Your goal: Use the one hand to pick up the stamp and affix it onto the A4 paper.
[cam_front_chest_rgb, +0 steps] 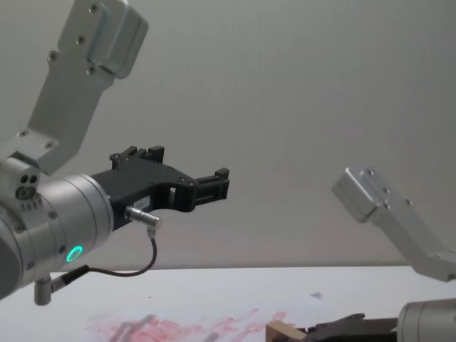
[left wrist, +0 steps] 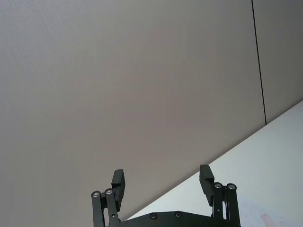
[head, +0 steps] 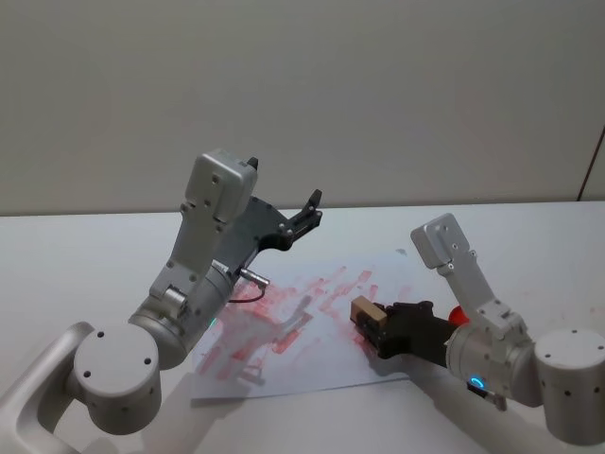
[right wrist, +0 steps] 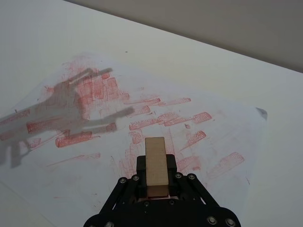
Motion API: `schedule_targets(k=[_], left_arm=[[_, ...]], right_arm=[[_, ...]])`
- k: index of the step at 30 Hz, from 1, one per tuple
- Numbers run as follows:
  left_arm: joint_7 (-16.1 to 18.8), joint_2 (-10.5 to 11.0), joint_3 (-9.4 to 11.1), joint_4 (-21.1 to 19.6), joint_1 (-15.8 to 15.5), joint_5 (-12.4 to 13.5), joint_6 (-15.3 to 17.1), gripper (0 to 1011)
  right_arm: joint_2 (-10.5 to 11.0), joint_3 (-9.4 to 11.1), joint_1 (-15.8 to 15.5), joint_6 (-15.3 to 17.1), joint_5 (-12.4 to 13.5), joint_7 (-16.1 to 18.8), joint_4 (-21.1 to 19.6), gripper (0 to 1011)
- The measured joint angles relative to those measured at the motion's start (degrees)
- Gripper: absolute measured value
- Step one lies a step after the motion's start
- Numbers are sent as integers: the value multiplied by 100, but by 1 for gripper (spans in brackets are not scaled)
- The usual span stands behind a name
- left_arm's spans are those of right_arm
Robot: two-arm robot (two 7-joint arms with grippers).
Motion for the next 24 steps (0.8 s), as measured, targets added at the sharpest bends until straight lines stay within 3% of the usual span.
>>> schedule_targets(k=[13,24], left_arm=[[0,0,0,0,0,0,0,1001],[0,0,0,0,0,0,0,1001]], right_arm=[[28,33,-22,-492,44,-233,-182,217],[220,200,-224,-933,235,-737,-795,217]])
